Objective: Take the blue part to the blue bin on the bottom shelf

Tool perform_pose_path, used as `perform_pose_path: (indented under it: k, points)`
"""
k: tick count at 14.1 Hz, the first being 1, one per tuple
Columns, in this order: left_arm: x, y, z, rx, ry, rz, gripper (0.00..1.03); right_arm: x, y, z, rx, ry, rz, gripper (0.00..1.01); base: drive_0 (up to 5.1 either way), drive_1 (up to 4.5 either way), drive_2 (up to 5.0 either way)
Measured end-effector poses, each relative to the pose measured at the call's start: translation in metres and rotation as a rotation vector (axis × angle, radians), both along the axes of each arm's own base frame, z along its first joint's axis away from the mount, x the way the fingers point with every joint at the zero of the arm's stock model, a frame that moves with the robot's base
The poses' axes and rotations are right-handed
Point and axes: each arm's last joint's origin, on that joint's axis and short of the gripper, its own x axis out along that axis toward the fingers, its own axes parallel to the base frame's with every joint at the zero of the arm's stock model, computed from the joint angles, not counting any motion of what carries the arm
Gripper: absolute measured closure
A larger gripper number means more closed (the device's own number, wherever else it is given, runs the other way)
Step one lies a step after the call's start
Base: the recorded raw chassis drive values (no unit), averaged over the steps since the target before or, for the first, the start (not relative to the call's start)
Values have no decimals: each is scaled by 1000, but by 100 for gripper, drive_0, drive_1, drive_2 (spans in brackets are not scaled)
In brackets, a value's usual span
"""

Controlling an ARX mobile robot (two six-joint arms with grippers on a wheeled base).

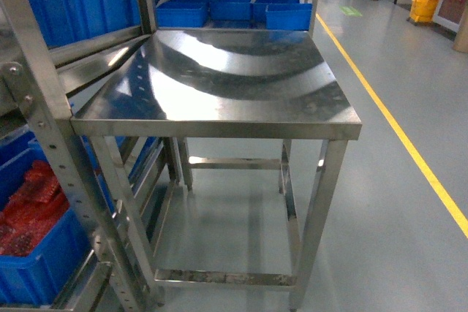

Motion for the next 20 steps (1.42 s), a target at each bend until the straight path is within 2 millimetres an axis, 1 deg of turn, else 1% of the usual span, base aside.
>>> perform_pose_path:
  k: [1, 20]
  points:
    - [0, 0, 0, -1, 0, 0, 60, 0, 0, 0, 0, 1, 0, 3, 3, 409, -403]
    - [0, 0, 0, -1, 0, 2, 60, 0, 0, 0, 0, 2, 2, 3, -502, 241, 241]
